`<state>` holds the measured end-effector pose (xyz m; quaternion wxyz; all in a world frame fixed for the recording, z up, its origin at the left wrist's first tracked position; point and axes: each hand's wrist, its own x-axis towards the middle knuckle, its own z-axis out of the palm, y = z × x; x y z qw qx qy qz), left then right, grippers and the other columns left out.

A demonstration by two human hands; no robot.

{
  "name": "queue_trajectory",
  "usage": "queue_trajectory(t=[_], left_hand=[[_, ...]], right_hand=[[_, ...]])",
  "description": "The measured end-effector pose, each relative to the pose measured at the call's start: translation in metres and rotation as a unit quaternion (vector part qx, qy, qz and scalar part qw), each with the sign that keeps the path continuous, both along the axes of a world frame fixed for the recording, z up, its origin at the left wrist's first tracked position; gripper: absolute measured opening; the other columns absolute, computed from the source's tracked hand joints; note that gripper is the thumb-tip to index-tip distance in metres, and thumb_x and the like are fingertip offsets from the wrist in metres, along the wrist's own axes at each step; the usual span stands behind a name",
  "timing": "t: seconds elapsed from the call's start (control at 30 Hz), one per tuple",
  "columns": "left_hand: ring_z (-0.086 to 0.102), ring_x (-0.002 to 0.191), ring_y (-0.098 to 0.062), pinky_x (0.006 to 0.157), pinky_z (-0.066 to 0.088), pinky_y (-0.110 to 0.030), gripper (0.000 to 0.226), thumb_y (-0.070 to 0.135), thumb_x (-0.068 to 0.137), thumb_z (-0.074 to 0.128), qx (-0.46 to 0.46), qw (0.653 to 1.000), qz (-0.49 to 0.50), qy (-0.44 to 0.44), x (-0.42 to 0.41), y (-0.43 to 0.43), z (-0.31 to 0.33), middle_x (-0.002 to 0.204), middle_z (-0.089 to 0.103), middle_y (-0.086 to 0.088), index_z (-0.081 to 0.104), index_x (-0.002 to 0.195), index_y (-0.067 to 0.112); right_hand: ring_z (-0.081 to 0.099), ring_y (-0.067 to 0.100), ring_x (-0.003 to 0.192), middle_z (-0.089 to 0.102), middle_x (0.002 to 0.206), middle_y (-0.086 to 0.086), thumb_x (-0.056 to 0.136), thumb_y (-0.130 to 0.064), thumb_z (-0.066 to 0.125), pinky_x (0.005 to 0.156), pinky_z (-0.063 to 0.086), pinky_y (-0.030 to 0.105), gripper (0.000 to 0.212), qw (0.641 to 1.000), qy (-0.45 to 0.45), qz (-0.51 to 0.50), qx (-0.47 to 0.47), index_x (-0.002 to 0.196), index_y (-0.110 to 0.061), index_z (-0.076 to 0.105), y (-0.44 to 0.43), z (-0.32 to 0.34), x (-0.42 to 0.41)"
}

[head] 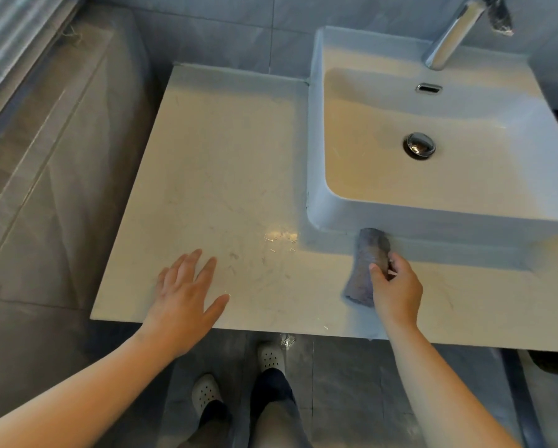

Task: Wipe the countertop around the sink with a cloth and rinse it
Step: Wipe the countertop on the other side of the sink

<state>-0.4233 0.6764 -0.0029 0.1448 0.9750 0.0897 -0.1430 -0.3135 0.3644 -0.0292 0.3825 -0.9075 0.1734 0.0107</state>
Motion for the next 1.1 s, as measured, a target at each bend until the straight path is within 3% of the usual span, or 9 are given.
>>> queue_trajectory(t=[0.17, 0.27, 0.4, 0.5, 0.67, 0.73, 0.87, 0.97, 1.1], left_hand=[[0.023, 0.139, -0.015, 0.111, 0.025, -0.033, 0.068, 0.058, 0.090, 0.040, -0.110, 0.994, -0.003, -0.022, 0.009, -0.017, 0.015, 0.153, 0.024, 0.004, 0.024, 0.147, 0.025], [0.038, 0.124, -0.001, 0.105, 0.032, -0.023, 0.061, 0.055, 0.087, 0.048, -0.214, 0.977, 0.009, -0.016, 0.010, -0.031, 0.032, 0.141, 0.040, 0.014, 0.036, 0.141, 0.030], [0.047, 0.107, 0.013, 0.096, 0.046, -0.022, 0.060, 0.072, 0.074, 0.050, -0.277, 0.960, -0.011, -0.040, 0.013, -0.045, 0.056, 0.117, 0.046, 0.036, 0.048, 0.126, 0.043], [0.046, 0.112, 0.011, 0.094, 0.043, -0.016, 0.068, 0.074, 0.069, 0.056, -0.298, 0.950, -0.013, -0.092, 0.016, -0.049, 0.072, 0.120, 0.045, 0.037, 0.047, 0.129, 0.043], [0.058, 0.097, -0.002, 0.085, 0.052, -0.026, 0.024, 0.032, 0.083, 0.062, -0.304, 0.934, 0.005, -0.188, 0.029, -0.054, 0.086, 0.102, 0.063, 0.018, 0.066, 0.106, 0.028], [0.061, 0.085, -0.008, 0.078, 0.054, -0.030, 0.016, 0.014, 0.085, 0.061, -0.325, 0.924, 0.054, -0.194, 0.034, -0.054, 0.093, 0.086, 0.066, 0.015, 0.069, 0.091, 0.027], [0.059, 0.079, -0.009, 0.072, 0.053, -0.033, 0.018, 0.015, 0.090, 0.051, -0.339, 0.928, 0.056, -0.146, 0.047, -0.047, 0.110, 0.082, 0.064, 0.009, 0.064, 0.088, 0.026], [0.057, 0.077, -0.012, 0.068, 0.049, -0.029, 0.017, 0.018, 0.095, 0.047, -0.343, 0.934, 0.040, -0.095, 0.058, -0.042, 0.118, 0.083, 0.062, 0.004, 0.062, 0.089, 0.022], [0.058, 0.085, -0.020, 0.077, 0.051, -0.037, 0.018, 0.023, 0.096, 0.046, -0.363, 0.929, 0.063, -0.034, 0.069, -0.031, 0.123, 0.088, 0.062, -0.002, 0.063, 0.091, 0.021]], right_hand=[[0.060, 0.010, 0.087, 0.066, 0.107, -0.001, 0.088, -0.014, 0.063, 0.072, 0.045, 0.019, 0.031, 0.991, 0.011, 0.017, 0.130, 0.119, -0.017, 0.062, 0.013, 0.037, 0.002], [0.062, 0.014, 0.078, 0.066, 0.089, 0.002, 0.086, -0.014, 0.064, 0.064, 0.048, 0.024, 0.032, 0.962, 0.063, 0.016, 0.264, 0.117, -0.024, 0.062, 0.028, 0.068, 0.002], [0.068, 0.015, 0.090, 0.071, 0.102, 0.004, 0.091, -0.013, 0.059, 0.066, 0.052, 0.026, 0.026, 0.895, 0.137, 0.009, 0.425, 0.114, -0.021, 0.066, 0.050, 0.101, 0.002], [0.068, 0.016, 0.093, 0.070, 0.108, 0.007, 0.091, -0.013, 0.059, 0.060, 0.052, 0.022, 0.025, 0.854, 0.173, -0.002, 0.490, 0.116, -0.016, 0.064, 0.069, 0.118, -0.002], [0.068, 0.020, 0.096, 0.069, 0.110, 0.010, 0.091, -0.012, 0.060, 0.063, 0.053, 0.026, 0.028, 0.853, 0.179, 0.031, 0.490, 0.119, -0.014, 0.064, 0.088, 0.135, -0.004], [0.067, 0.019, 0.096, 0.068, 0.111, 0.007, 0.089, -0.015, 0.063, 0.067, 0.054, 0.029, 0.036, 0.886, 0.158, 0.047, 0.433, 0.125, -0.018, 0.060, 0.089, 0.139, -0.003], [0.061, 0.014, 0.097, 0.062, 0.114, -0.002, 0.084, -0.031, 0.069, 0.065, 0.046, 0.021, 0.031, 0.953, 0.104, 0.131, 0.253, 0.114, -0.035, 0.064, 0.081, 0.141, 0.000], [0.064, 0.005, 0.097, 0.070, 0.105, -0.012, 0.081, -0.046, 0.066, 0.074, 0.046, 0.020, 0.026, 0.927, 0.151, 0.203, 0.278, 0.102, -0.031, 0.073, 0.077, 0.147, -0.002], [0.066, 0.001, 0.094, 0.074, 0.096, -0.013, 0.080, -0.030, 0.073, 0.076, 0.047, 0.014, 0.019, 0.899, 0.156, 0.270, 0.308, 0.099, -0.032, 0.073, 0.079, 0.145, -0.012]])
